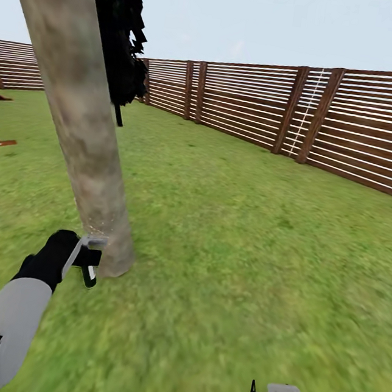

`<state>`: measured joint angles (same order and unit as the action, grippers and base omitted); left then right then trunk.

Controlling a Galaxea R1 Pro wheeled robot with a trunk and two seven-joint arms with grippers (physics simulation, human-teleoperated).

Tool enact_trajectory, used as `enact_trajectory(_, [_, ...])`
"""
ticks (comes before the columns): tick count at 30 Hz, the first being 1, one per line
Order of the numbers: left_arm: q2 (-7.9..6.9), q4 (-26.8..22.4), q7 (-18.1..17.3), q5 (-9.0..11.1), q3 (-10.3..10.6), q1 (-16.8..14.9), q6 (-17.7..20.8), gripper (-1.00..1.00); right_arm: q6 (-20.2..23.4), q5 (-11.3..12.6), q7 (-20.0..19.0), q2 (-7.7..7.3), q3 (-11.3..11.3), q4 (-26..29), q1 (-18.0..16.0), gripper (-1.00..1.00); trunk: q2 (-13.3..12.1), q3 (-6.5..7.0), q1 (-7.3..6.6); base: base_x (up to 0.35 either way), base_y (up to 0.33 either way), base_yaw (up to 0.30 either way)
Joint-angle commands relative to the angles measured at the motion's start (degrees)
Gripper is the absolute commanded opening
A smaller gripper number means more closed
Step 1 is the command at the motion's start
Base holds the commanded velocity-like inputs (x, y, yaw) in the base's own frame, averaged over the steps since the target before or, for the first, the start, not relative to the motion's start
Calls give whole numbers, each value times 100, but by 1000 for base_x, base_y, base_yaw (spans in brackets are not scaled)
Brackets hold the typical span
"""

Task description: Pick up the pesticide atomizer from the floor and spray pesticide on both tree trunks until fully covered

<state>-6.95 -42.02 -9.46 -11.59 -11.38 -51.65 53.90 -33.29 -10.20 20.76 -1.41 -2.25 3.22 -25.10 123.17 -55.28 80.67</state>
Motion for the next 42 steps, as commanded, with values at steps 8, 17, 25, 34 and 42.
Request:
enact_trajectory(8, [-48, -477, -49, -115, -9, 26, 319, -100, 7, -53, 59, 0, -21, -5, -4, 100, 2, -5, 2, 142, 4, 0])
enact_trajectory(17, [-2, -482, -47, -251, -14, -265, 353, -100, 7, -53, 59, 0, -21, -5, -4, 100, 2, -5, 2, -258, -168, 2])
enact_trajectory(25, [35, -473, -47, -369, -15, -321, 360, -100, 8, -53, 59, 0, -21, -5, -4, 100, 2, -5, 2, 86, -248, 215])
enact_trajectory(34, [22, -467, -47, -377, -5, -297, 358, -100, 7, -58, 59, -3, -21, -5, -4, 100, 2, -5, 2, 211, -220, 18])
enact_trajectory(42, [-169, -423, -46, -379, 5, -202, 348, -100, 7, -53, 59, 0, -27, -5, -4, 100, 2, -5, 2, 133, -239, 142])
